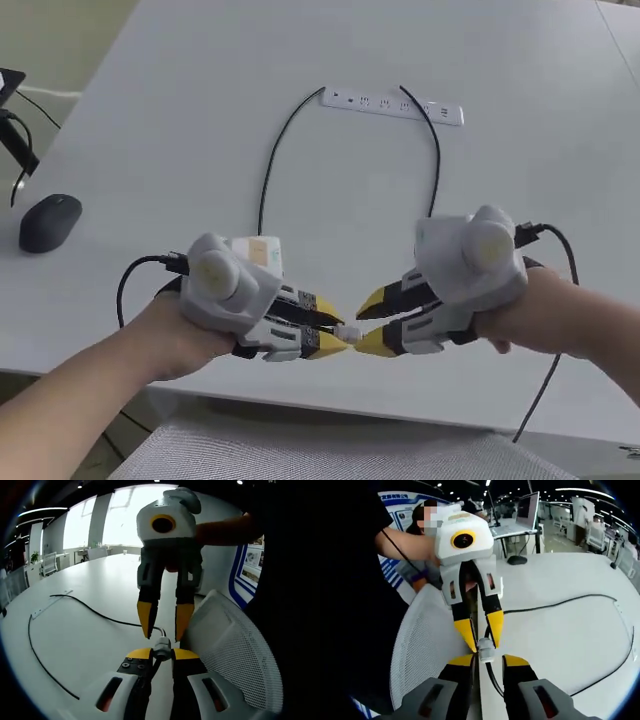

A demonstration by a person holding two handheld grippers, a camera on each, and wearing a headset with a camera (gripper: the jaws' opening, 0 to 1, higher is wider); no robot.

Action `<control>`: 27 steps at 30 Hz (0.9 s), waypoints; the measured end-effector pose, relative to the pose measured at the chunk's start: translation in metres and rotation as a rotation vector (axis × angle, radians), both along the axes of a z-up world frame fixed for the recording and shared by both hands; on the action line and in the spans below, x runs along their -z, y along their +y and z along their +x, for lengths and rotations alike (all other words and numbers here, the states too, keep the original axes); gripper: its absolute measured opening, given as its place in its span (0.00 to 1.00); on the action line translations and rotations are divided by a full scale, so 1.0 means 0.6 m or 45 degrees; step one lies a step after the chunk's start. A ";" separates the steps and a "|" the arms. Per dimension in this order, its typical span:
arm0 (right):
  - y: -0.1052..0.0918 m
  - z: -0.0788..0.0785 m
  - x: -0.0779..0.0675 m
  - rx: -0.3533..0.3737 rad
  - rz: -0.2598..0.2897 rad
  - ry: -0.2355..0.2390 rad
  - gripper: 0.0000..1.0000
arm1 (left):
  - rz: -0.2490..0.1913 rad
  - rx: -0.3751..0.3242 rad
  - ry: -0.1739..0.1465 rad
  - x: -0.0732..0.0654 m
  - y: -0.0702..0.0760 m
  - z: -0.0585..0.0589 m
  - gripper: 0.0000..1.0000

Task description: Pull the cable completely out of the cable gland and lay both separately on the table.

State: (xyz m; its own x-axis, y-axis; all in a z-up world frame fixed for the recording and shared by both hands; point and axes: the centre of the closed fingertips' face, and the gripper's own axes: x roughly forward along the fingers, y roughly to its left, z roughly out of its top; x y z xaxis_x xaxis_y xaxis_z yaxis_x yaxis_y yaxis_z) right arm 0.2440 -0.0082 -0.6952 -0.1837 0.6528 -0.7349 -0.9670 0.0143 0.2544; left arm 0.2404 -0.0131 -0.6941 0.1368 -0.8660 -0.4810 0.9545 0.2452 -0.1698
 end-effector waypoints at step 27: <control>0.003 -0.024 0.019 -0.168 -0.087 -0.122 0.05 | 0.018 0.005 0.029 0.010 -0.007 -0.003 0.14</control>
